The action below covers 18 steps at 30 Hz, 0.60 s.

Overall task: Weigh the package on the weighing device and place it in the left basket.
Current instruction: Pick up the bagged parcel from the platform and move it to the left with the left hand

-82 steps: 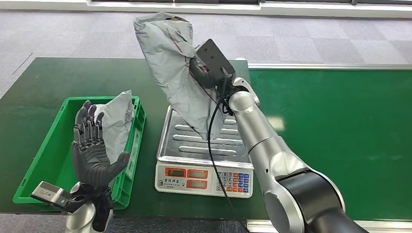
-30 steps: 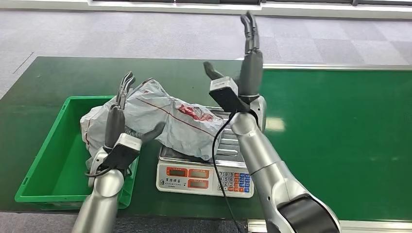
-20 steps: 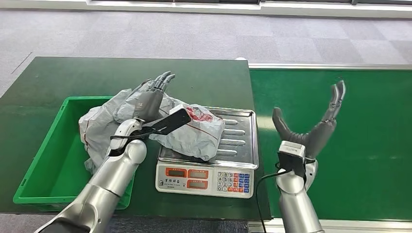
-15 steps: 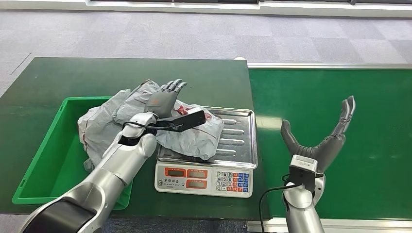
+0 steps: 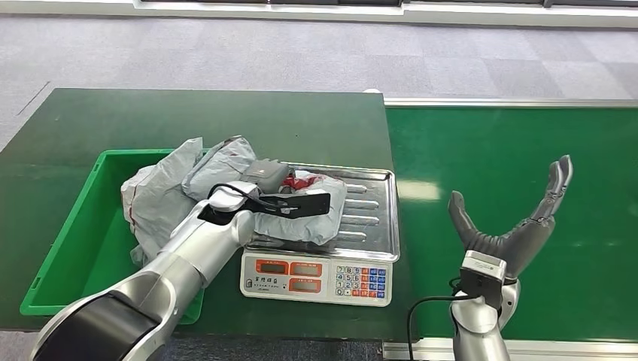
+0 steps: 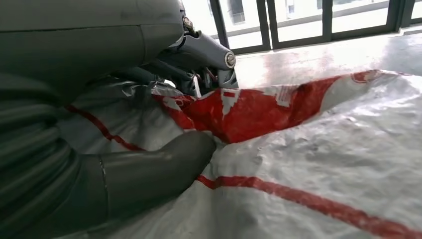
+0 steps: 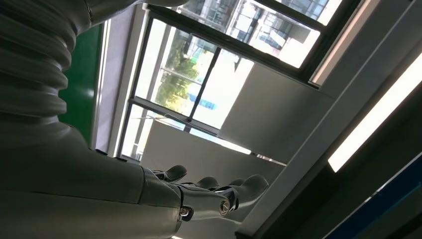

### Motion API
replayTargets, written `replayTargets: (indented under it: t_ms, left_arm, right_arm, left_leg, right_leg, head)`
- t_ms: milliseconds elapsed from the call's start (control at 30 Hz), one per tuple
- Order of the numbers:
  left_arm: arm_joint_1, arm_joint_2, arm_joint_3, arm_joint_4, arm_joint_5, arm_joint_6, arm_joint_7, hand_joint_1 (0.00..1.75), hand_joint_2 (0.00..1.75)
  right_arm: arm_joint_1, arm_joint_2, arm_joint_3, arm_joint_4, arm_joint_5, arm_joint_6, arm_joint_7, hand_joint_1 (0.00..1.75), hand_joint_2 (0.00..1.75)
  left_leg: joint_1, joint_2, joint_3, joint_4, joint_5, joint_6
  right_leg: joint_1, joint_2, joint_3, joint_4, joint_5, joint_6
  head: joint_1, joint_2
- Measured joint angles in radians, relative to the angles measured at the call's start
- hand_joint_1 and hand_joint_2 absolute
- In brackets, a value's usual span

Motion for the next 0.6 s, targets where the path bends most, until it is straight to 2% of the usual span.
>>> replayTargets:
  t_ms: [200, 333, 400, 500, 600]
  left_arm:
    - [-0.002, 0.002, 0.0, 0.009, 0.031, 0.023, -0.024, 1.75, 1.75]
    - [-0.003, 0.007, 0.01, 0.007, 0.079, 0.092, -0.066, 1.75, 1.75]
    - [-0.003, 0.009, 0.031, -0.001, 0.123, 0.162, -0.115, 1.75, 1.75]
    - [-0.007, 0.015, 0.085, -0.046, 0.223, 0.299, -0.244, 1.75, 1.75]
    - [-0.012, 0.026, 0.142, -0.145, 0.3, 0.356, -0.309, 1.75, 1.75]
  right_arm:
    - [0.008, 0.0, -0.007, -0.001, 0.001, 0.003, 0.0, 0.0, 1.75]
    - [0.011, 0.0, -0.015, -0.001, 0.001, 0.003, 0.0, 0.0, 1.75]
    - [0.014, 0.0, -0.023, -0.002, 0.004, -0.001, 0.0, 0.0, 1.75]
    - [0.033, 0.001, -0.04, -0.008, 0.011, -0.008, 0.0, 0.0, 1.75]
    - [0.062, 0.001, -0.062, -0.021, 0.018, -0.01, 0.0, 0.0, 1.75]
  left_leg:
    - [0.0, 0.0, 0.0, 0.0, 0.0, 0.0]
    - [0.0, 0.0, 0.0, 0.0, 0.0, 0.0]
    - [0.0, 0.0, 0.0, 0.0, 0.0, 0.0]
    - [0.0, 0.0, 0.0, 0.0, 0.0, 0.0]
    - [0.0, 0.0, 0.0, 0.0, 0.0, 0.0]
  right_leg:
    - [0.0, 0.0, 0.0, 0.0, 0.0, 0.0]
    - [0.0, 0.0, 0.0, 0.0, 0.0, 0.0]
    - [0.0, 0.0, 0.0, 0.0, 0.0, 0.0]
    - [0.0, 0.0, 0.0, 0.0, 0.0, 0.0]
    - [0.0, 0.0, 0.0, 0.0, 0.0, 0.0]
  head:
    - [0.0, 0.0]
    - [0.0, 0.0]
    - [0.0, 0.0]
    - [0.0, 0.0]
    - [0.0, 0.0]
